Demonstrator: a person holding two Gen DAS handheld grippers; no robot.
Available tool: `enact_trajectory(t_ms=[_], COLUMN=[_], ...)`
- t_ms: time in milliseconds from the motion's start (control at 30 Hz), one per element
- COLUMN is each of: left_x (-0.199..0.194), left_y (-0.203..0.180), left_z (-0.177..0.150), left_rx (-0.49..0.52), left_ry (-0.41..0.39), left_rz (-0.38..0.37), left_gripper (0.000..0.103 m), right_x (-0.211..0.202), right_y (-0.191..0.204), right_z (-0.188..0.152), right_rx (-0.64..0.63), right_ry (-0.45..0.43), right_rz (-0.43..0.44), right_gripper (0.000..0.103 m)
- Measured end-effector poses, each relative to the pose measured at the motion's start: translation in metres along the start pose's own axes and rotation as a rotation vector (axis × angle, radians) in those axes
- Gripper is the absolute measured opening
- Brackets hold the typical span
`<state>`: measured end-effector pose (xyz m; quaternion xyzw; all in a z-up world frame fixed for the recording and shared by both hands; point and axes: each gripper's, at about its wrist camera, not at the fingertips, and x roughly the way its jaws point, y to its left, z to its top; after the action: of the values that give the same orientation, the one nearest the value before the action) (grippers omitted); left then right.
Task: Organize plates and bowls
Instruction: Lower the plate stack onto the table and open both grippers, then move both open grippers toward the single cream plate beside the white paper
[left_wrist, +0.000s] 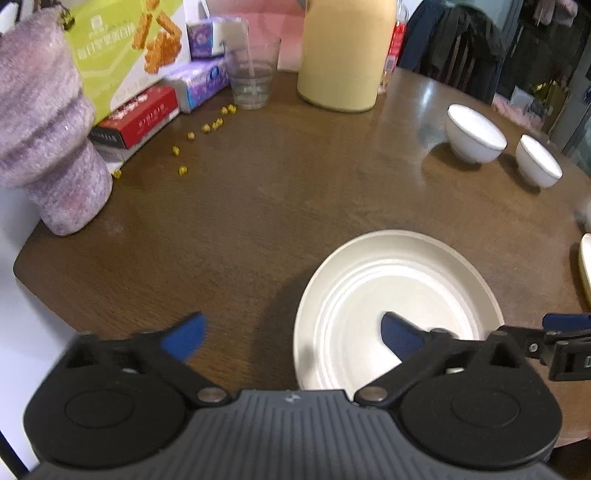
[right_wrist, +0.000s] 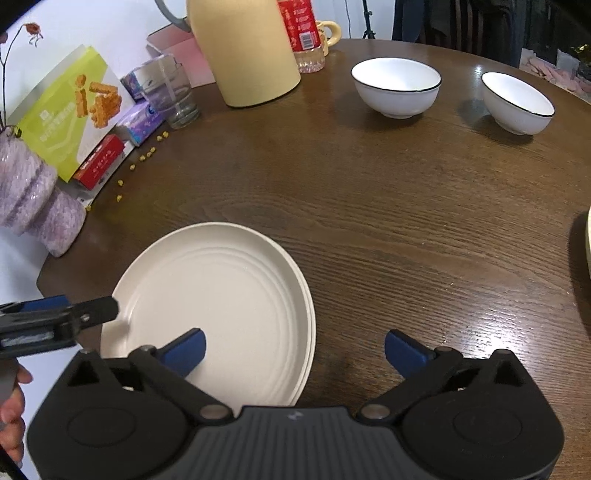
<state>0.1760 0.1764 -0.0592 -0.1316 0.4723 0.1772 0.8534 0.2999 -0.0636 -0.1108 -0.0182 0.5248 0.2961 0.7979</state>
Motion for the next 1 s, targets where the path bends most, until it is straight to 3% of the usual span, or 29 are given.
enact_trajectory(t_ms=[433, 1000], left_x=[-0.026, -0.037], left_y=[-0.015, -0.058], left_z=[0.004, 0.012], left_rx=[0.009, 0.080], left_ry=[-0.089, -0.107], left_rz=[-0.043, -0.170], left_gripper=[0.103, 0.103], right_x=[-0.027, -0.058], right_y=[-0.009, -0.056], right_z=[-0.003, -0.020], right_rx=[0.028, 0.168], right_ry=[-0.102, -0.149], right_rz=[-0.024, -0.125], right_gripper=[0.103, 0.103])
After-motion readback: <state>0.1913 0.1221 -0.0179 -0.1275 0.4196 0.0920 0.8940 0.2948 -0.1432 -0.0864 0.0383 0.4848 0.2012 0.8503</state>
